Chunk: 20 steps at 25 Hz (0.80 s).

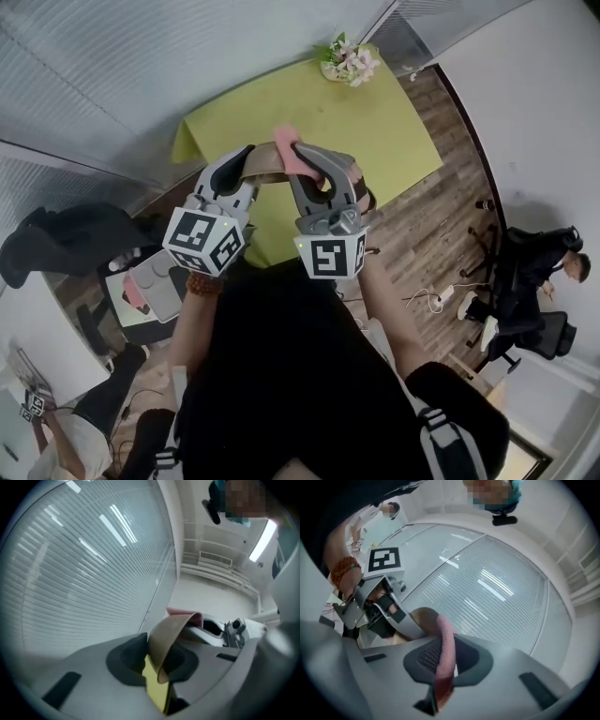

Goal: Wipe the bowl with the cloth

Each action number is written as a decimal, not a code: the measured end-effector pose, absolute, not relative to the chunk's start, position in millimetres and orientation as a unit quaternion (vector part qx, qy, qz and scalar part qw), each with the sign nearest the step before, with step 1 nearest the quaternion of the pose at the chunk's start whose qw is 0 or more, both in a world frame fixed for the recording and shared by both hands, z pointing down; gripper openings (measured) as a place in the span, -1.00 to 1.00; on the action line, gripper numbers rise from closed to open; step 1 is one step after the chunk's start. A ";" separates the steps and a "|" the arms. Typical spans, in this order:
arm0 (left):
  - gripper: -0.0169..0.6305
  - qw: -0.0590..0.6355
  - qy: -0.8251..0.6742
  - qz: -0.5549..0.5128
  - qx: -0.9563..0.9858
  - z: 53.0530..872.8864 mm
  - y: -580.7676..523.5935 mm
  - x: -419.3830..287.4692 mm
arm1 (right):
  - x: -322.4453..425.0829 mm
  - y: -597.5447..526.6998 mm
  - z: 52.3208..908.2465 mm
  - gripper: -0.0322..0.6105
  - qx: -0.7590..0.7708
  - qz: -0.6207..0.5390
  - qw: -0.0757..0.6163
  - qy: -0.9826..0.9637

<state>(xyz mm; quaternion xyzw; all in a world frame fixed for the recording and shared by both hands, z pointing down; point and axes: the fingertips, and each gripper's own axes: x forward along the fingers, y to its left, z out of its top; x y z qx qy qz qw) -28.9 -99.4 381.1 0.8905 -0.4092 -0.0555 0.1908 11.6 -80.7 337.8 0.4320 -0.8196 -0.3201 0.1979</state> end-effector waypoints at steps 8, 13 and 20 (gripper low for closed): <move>-0.78 0.325 -0.371 -0.240 0.836 374.9 -104.6 -42.8 | 22.9 -94.3 323.4 -0.82 0.468 -0.097 0.004 -0.878; -0.65 0.344 -0.361 -0.173 0.849 403.7 -107.6 -32.8 | 26.9 -105.4 356.9 -0.83 0.470 -0.104 0.085 -0.872; -0.73 0.138 -0.435 0.137 0.879 445.8 -100.9 -22.1 | 0.9 -82.4 383.4 -0.83 0.384 -0.339 0.280 -0.812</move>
